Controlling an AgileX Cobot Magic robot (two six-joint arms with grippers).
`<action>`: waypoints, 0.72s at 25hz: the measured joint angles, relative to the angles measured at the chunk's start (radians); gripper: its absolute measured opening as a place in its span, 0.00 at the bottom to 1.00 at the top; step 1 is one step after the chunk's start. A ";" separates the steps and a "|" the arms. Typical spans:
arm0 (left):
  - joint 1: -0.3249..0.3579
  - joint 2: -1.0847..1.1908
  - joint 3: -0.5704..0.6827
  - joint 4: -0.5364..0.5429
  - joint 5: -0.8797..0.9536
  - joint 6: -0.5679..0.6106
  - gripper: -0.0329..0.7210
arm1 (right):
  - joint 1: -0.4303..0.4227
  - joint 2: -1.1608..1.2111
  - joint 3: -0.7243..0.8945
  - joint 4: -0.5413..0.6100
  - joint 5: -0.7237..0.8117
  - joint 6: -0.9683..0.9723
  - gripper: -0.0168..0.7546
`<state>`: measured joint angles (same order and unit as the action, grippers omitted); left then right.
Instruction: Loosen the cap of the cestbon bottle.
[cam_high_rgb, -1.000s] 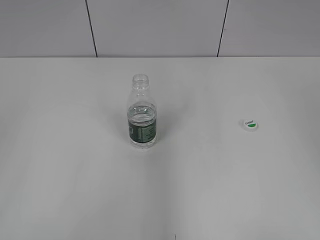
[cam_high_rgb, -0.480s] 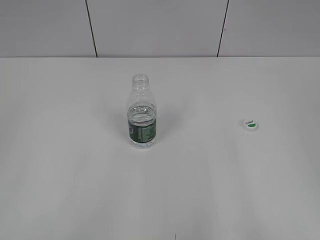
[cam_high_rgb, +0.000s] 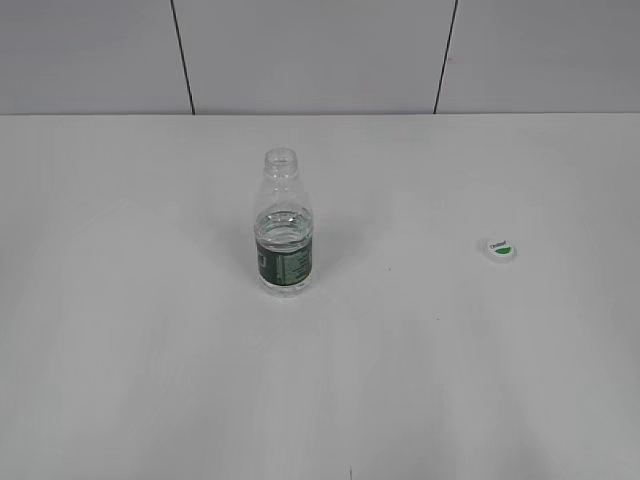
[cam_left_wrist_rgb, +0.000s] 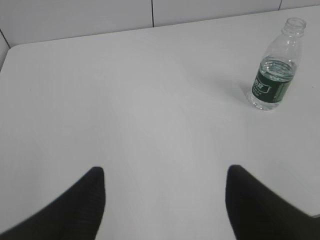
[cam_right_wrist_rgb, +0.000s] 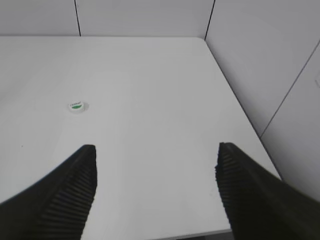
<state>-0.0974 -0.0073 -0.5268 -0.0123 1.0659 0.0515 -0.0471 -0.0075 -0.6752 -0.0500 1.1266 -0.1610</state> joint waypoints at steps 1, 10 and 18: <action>0.000 0.000 0.000 0.000 0.000 0.000 0.66 | 0.000 0.000 0.018 0.003 0.004 0.002 0.76; 0.000 0.000 0.000 0.000 0.001 0.000 0.66 | 0.000 0.000 0.151 0.039 -0.004 0.005 0.76; 0.000 0.000 0.000 0.000 0.001 0.000 0.66 | 0.000 0.000 0.160 0.041 -0.028 0.006 0.76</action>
<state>-0.0974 -0.0073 -0.5268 -0.0123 1.0670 0.0515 -0.0471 -0.0075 -0.5152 -0.0087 1.0982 -0.1555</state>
